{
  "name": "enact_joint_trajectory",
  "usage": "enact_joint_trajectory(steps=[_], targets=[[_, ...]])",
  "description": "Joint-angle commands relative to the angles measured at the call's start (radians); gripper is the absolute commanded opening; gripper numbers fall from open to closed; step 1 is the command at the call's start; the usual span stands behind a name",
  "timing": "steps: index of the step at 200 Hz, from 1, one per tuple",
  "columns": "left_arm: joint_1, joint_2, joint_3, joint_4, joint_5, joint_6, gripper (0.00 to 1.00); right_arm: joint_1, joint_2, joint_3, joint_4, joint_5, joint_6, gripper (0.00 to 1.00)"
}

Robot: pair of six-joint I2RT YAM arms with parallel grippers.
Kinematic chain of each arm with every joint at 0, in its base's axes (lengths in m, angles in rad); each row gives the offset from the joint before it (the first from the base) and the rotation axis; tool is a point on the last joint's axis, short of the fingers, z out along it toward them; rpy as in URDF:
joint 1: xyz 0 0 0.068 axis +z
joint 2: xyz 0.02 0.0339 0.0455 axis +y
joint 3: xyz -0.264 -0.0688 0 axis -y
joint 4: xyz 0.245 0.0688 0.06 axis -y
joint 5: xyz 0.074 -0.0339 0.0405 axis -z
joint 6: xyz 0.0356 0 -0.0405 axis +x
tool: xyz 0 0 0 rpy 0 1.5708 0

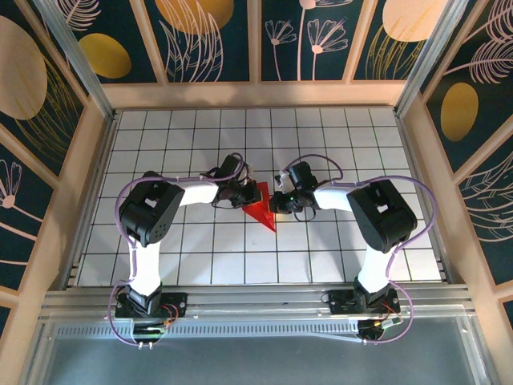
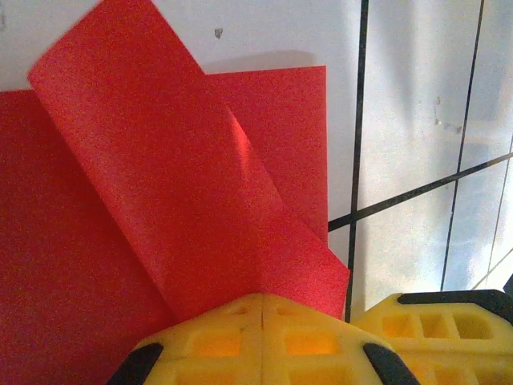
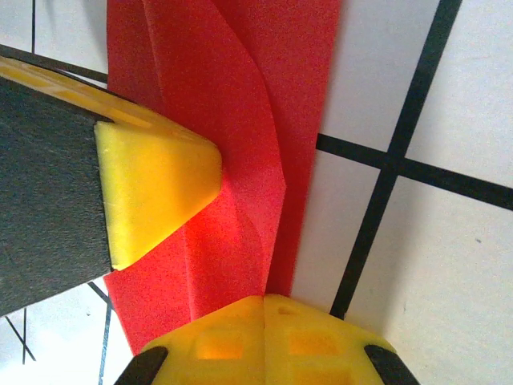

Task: Fold a paper plane with a square sheet of paper (fold left side to right side)
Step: Fourth fold the wing at the center of the table.

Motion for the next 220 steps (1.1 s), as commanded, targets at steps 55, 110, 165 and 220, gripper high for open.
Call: enact_joint_trajectory(steps=[55,110,165,220], targets=[[0.003,0.012,-0.069,-0.024,-0.056,0.012,0.03,0.019,0.02,-0.011,-0.092,0.027,0.016,0.08],[0.003,0.02,-0.074,-0.021,-0.064,0.012,0.01,0.008,-0.071,0.013,-0.026,-0.054,0.064,0.23],[0.003,0.019,-0.076,-0.022,-0.069,0.012,0.01,-0.03,-0.19,0.007,-0.099,-0.025,0.063,0.33],[0.004,0.017,-0.074,-0.027,-0.073,0.016,0.01,-0.015,-0.281,-0.095,-0.088,-0.213,0.109,0.08]])
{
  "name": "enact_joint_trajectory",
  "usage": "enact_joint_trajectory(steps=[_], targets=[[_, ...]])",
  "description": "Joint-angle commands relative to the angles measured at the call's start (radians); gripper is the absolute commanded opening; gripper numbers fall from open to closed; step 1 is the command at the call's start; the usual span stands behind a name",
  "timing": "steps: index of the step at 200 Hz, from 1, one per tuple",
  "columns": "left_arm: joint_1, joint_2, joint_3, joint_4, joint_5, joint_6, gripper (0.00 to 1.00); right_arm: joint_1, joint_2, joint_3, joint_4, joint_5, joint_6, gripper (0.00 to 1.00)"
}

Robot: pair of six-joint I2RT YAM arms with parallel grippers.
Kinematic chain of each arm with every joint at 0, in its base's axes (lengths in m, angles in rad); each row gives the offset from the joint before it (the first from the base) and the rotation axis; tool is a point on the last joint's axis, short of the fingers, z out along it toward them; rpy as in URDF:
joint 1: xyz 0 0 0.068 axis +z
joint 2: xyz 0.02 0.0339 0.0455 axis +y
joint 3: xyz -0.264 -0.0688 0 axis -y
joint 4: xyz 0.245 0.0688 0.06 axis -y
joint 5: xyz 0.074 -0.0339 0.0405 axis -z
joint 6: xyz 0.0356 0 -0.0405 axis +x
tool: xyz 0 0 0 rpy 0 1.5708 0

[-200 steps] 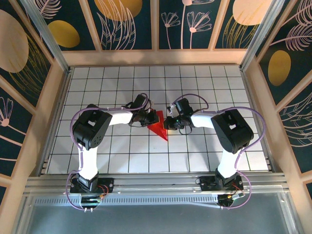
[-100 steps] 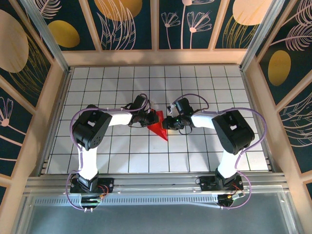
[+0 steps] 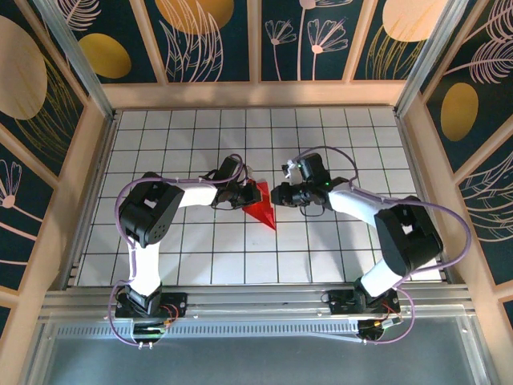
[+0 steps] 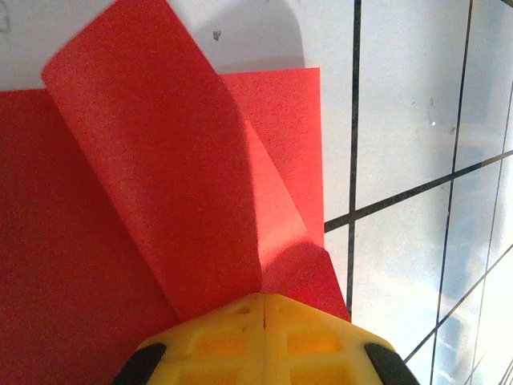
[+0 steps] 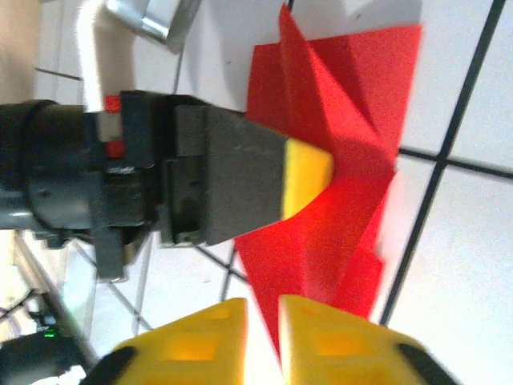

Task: Fold a paper plane with a square sheet of paper (fold left side to right side)
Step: Fourth fold the wing at the center of the table.

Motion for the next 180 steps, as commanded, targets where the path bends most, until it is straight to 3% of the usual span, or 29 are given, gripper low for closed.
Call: enact_joint_trajectory(steps=[1,20,180], targets=[[0.004,0.024,-0.037,-0.086,-0.068,0.015,0.01,0.013,-0.028,-0.065,-0.001,-0.13,0.034,0.07],[0.003,0.024,-0.034,-0.089,-0.07,0.017,0.01,0.034,-0.014,-0.101,0.051,-0.181,0.066,0.0],[0.003,0.025,-0.024,-0.102,-0.068,0.026,0.01,0.066,0.102,-0.19,0.188,-0.166,0.099,0.0]])
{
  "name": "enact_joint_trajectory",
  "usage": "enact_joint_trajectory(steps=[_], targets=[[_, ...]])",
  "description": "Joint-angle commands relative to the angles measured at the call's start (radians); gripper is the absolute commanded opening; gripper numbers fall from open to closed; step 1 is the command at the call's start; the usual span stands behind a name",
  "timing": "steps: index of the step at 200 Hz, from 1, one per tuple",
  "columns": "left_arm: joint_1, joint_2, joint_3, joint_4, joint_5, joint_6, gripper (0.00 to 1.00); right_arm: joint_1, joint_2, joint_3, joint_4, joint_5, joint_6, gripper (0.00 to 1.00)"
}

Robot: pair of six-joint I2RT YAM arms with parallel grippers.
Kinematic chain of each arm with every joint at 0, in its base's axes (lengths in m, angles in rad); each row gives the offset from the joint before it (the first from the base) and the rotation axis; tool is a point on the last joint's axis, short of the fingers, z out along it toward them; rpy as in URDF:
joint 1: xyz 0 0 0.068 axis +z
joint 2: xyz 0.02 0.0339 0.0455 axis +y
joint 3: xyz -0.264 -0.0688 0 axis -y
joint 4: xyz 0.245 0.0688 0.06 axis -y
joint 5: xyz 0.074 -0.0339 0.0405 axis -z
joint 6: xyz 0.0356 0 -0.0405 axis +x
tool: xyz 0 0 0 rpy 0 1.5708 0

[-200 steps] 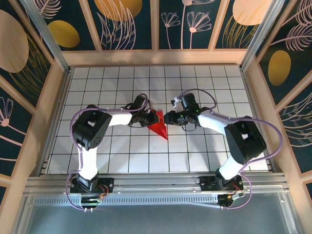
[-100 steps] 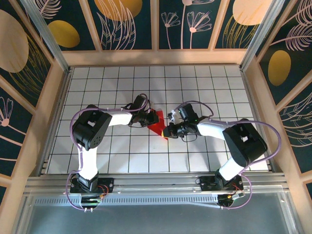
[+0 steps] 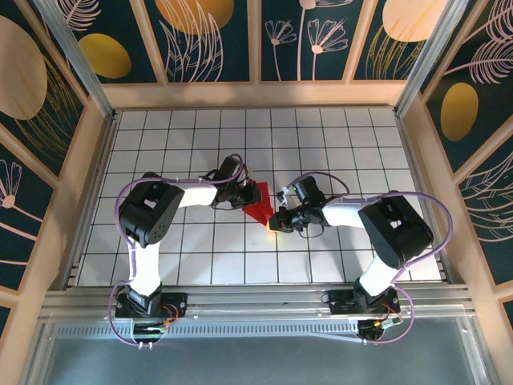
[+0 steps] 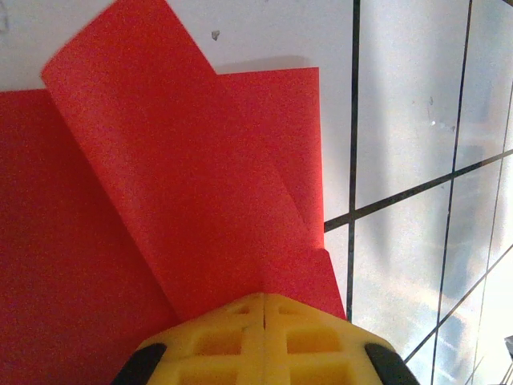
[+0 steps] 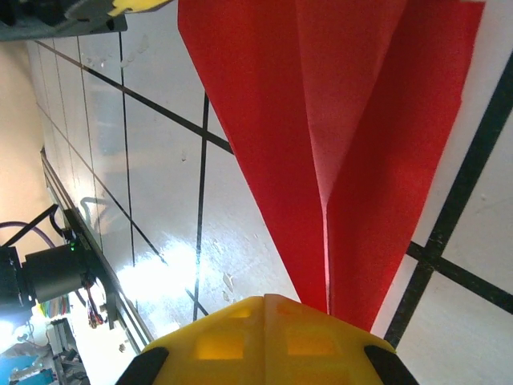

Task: Fold a paper plane with a square sheet of paper (fold left side to right side)
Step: Fourth fold the wing at the center of the table.

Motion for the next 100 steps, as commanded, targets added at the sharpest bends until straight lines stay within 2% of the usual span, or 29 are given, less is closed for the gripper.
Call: enact_joint_trajectory(steps=[1,100], targets=[[0.003,0.026,-0.024,-0.102,-0.068,0.022,0.01,0.005,0.009,-0.01,0.037,-0.006,0.016,0.0],[0.003,0.026,-0.022,-0.102,-0.067,0.021,0.0,-0.018,0.044,0.05,0.035,0.002,-0.018,0.0]])
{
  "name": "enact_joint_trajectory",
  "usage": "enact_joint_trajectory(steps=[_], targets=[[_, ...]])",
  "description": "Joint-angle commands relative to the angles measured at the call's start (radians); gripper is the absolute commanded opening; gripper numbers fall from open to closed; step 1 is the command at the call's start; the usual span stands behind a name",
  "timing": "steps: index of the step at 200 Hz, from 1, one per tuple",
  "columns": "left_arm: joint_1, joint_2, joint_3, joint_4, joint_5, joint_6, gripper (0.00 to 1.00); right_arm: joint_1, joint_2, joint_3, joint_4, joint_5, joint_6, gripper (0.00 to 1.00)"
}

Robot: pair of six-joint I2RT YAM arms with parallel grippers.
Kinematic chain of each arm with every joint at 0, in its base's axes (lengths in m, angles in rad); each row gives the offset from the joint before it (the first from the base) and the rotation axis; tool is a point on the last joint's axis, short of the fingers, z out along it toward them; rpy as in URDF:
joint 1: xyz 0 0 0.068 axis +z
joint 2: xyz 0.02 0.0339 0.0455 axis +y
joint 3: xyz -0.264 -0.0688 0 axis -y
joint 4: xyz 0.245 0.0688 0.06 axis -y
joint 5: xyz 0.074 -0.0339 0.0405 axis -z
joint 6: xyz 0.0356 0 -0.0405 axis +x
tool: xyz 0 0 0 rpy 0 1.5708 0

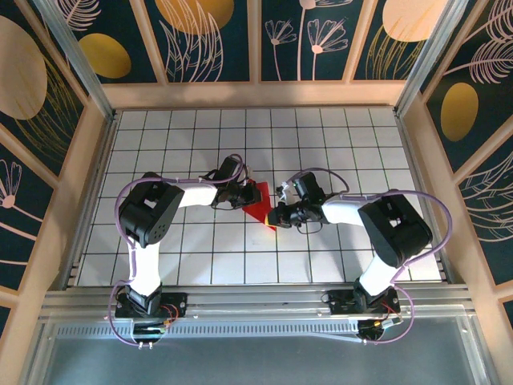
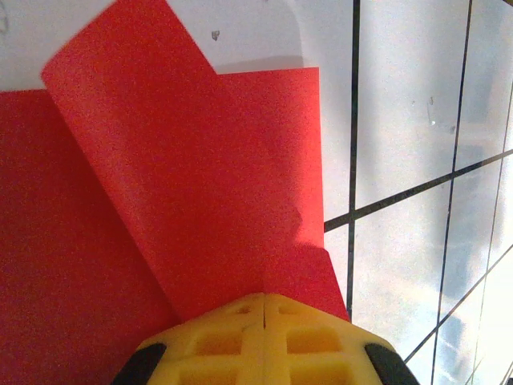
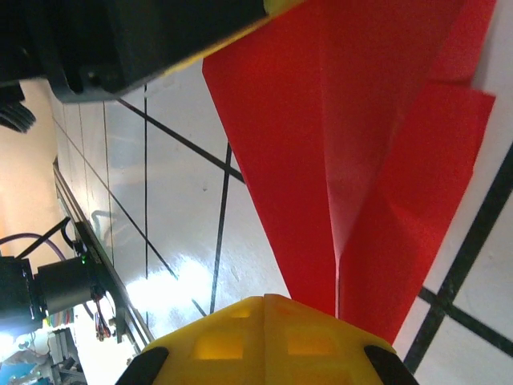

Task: Fold a paper plane with a square sheet of paper (fold left side to right side)
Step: Fourth fold the wing at the center of the table.

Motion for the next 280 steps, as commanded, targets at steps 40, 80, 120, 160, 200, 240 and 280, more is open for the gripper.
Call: enact_joint_trajectory(steps=[40,80,120,160,200,240,280], targets=[[0.004,0.029,-0.014,-0.107,-0.068,0.024,0.0,-0.008,0.035,-0.018,0.027,0.0,-0.014,0.0],[0.003,0.032,-0.013,-0.109,-0.068,0.025,0.0,-0.004,0.039,-0.036,0.032,0.001,-0.012,0.0],[0.003,0.032,-0.013,-0.112,-0.067,0.025,0.0,-0.004,0.035,-0.054,0.034,0.012,-0.01,0.0],[0.003,0.032,-0.01,-0.115,-0.07,0.025,0.0,-0.001,0.028,-0.064,0.03,0.017,-0.009,0.0],[0.003,0.034,-0.008,-0.117,-0.07,0.025,0.0,0.0,0.021,-0.066,0.024,0.021,-0.01,0.0],[0.003,0.034,-0.008,-0.119,-0.071,0.027,0.0,0.002,0.022,-0.073,0.019,0.026,-0.011,0.0],[0.003,0.033,-0.008,-0.12,-0.073,0.026,0.0,0.005,0.024,-0.078,0.019,0.027,-0.011,0.0]])
